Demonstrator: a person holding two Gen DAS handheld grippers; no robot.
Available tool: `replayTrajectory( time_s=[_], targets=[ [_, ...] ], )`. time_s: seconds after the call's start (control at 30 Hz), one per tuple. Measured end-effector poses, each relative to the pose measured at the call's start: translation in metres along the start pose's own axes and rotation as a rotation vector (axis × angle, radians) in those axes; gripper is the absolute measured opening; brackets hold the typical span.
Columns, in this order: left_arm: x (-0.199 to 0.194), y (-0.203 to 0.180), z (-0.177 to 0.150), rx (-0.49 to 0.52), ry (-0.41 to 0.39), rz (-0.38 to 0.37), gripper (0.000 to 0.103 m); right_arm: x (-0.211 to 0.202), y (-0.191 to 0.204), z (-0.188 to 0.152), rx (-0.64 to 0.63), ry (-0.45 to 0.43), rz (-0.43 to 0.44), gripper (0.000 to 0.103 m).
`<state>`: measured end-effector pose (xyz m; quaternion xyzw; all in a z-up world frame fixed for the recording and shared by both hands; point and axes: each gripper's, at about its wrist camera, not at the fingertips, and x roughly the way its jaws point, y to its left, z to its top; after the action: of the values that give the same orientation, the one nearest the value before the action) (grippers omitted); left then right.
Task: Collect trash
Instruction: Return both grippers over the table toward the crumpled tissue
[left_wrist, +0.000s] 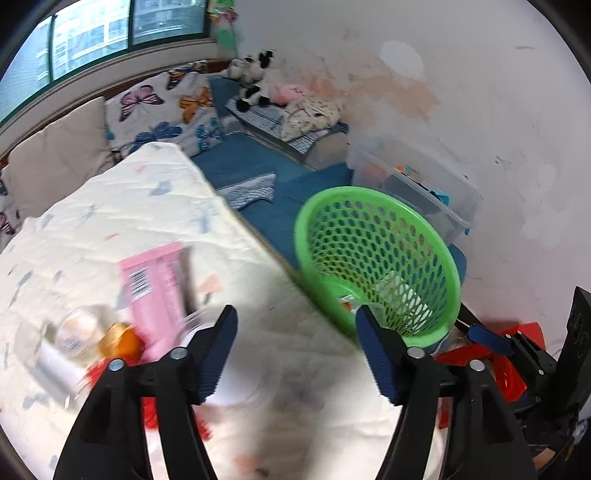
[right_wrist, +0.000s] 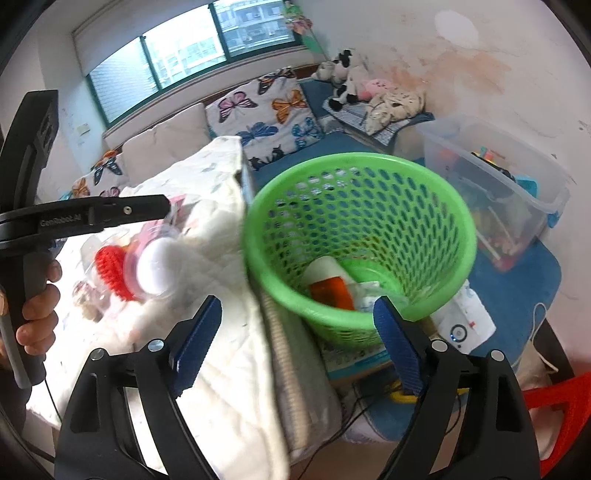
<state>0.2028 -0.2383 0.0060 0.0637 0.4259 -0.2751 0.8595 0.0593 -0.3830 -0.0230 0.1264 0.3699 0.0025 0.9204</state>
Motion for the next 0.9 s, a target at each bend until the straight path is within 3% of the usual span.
replayTrajectory(
  time_s=[0.3, 0.6, 0.9],
  targets=[
    [-0.045, 0.048, -0.034, -0.045, -0.047, 0.125, 0.086, 0.0, 0.044, -0.007, -0.06, 0.009, 0.051, 0.089],
    [-0.071, 0.097, -0.072, -0.106, -0.048, 0.2, 0.086, 0.012, 0.082, -0.004, -0.117, 0.021, 0.101, 0.089],
    [-0.063, 0.13, -0.108, -0.124, -0.002, 0.23, 0.086, 0.02, 0.096, -0.005, -0.137, 0.032, 0.123, 0.089]
  ],
)
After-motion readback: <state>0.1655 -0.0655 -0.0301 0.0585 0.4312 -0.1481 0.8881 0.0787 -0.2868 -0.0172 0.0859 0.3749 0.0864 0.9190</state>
